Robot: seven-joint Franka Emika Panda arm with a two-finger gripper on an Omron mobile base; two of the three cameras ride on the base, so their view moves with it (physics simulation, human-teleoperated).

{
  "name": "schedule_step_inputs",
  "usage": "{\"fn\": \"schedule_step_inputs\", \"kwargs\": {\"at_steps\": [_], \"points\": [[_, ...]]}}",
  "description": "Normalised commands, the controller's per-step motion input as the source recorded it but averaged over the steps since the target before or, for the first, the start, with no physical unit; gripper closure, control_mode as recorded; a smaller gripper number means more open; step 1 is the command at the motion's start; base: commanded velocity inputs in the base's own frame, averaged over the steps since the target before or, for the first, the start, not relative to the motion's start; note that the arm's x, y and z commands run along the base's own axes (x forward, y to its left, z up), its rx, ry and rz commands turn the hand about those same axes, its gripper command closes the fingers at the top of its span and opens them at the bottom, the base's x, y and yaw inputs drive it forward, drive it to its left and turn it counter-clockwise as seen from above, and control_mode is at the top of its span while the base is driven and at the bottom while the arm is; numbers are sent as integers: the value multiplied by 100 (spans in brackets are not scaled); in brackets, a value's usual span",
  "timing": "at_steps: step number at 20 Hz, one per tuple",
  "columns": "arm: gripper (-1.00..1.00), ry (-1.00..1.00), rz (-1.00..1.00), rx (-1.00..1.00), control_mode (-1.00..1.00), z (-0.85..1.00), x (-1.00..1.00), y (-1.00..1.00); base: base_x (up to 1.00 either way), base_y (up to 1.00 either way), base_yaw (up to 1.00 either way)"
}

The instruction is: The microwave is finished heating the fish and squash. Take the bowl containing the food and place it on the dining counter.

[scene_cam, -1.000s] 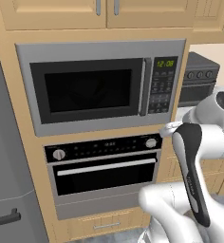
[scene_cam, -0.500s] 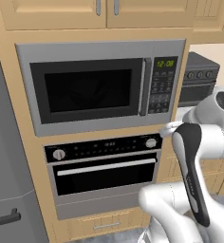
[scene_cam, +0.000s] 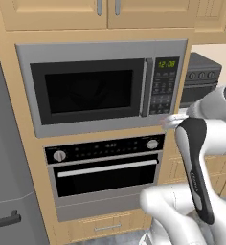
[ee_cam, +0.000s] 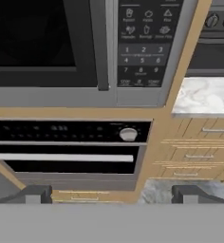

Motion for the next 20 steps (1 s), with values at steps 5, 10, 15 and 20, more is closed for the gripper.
{"fn": "schedule_step_inputs", "kwargs": {"at_steps": [5,10,15,20], "points": [[-100,-17,0,3,-100,22,57,6,0,0,0],[-100,-19,0,1,-100,22,76,8,0,0,0],[-100,-9,0,0,-100,7,80,19,0,0,0],[-100,-1,0,0,-100,0,81,11,0,0,0]]}}
